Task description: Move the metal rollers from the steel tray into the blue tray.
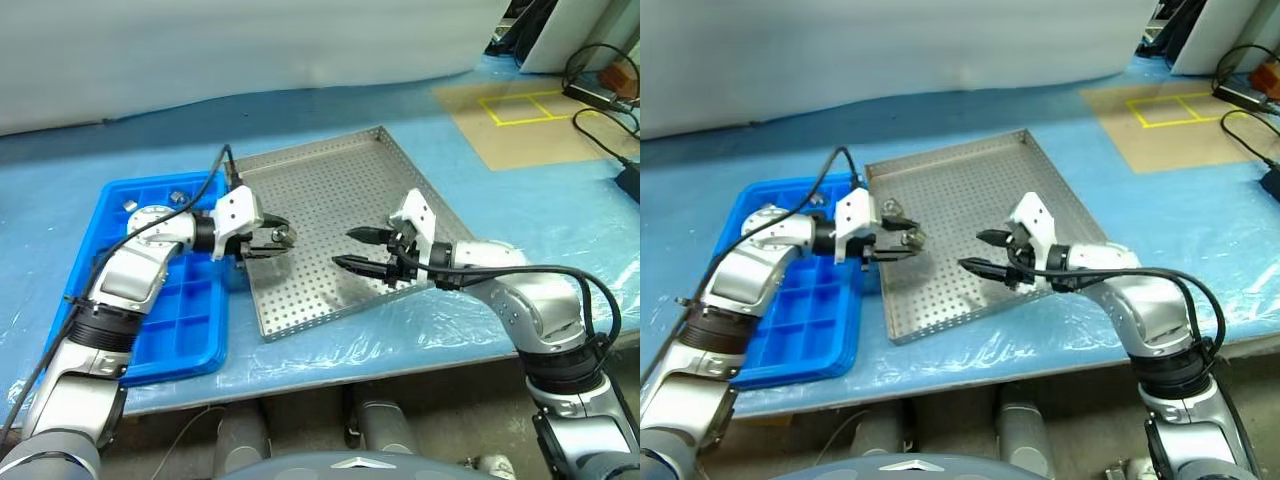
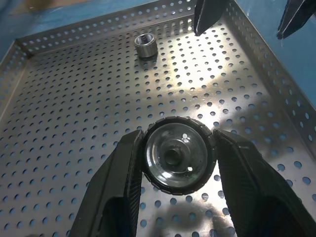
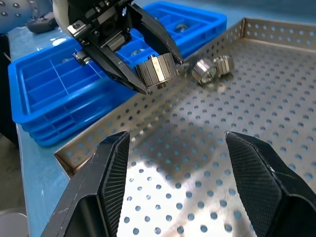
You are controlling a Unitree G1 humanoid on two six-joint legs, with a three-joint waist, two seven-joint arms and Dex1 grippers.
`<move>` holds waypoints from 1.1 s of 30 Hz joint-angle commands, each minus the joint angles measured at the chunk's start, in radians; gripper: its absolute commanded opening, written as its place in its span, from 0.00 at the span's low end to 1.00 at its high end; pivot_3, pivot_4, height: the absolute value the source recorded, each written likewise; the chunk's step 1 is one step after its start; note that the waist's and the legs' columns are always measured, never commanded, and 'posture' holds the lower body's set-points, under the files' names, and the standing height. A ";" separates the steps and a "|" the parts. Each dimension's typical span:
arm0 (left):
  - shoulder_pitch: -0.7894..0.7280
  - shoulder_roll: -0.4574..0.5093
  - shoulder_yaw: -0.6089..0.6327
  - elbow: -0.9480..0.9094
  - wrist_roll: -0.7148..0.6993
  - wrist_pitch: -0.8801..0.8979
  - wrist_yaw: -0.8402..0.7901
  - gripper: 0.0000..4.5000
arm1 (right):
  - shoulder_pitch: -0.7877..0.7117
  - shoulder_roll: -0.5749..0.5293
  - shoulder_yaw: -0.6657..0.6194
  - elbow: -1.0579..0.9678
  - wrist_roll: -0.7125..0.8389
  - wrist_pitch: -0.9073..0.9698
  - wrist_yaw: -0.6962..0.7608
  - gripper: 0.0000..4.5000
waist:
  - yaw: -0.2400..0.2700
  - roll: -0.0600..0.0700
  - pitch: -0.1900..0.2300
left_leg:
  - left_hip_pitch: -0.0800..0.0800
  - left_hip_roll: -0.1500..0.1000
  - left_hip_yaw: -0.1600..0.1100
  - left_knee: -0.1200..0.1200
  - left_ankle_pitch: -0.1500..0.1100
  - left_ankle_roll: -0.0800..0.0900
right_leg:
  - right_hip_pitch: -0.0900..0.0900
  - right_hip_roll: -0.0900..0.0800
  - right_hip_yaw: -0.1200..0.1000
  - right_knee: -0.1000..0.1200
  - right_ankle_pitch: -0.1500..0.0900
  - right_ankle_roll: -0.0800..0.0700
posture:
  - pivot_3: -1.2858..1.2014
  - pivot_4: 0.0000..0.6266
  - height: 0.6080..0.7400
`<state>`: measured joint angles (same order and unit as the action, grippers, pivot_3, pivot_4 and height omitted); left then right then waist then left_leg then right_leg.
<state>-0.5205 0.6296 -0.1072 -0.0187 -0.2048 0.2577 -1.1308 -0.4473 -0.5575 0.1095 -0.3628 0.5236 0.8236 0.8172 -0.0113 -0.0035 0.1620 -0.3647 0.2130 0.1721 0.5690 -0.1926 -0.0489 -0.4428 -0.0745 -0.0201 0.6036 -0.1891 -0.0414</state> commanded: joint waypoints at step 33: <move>0.985 -0.063 0.711 -0.685 -0.158 0.314 0.475 0.41 | -0.460 0.376 0.264 0.680 -0.239 -0.455 0.428 0.72 | 0.188 -0.008 0.005 | -0.009 0.005 -0.002 -0.005 0.001 -0.003 | -0.011 0.000 -0.006 0.002 -0.004 -0.005 | 0.70 0.24 1.00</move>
<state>0.4744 0.5644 0.6073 -0.6820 -0.3676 0.5870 -0.6776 -0.8848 -0.1908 0.3795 0.3251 0.2847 0.3894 1.2322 0.1764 -0.0120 0.1669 -0.3731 0.2181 0.1699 0.5639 -0.1911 -0.0518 -0.4533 -0.0740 -0.0260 0.6053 -0.1926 -0.0468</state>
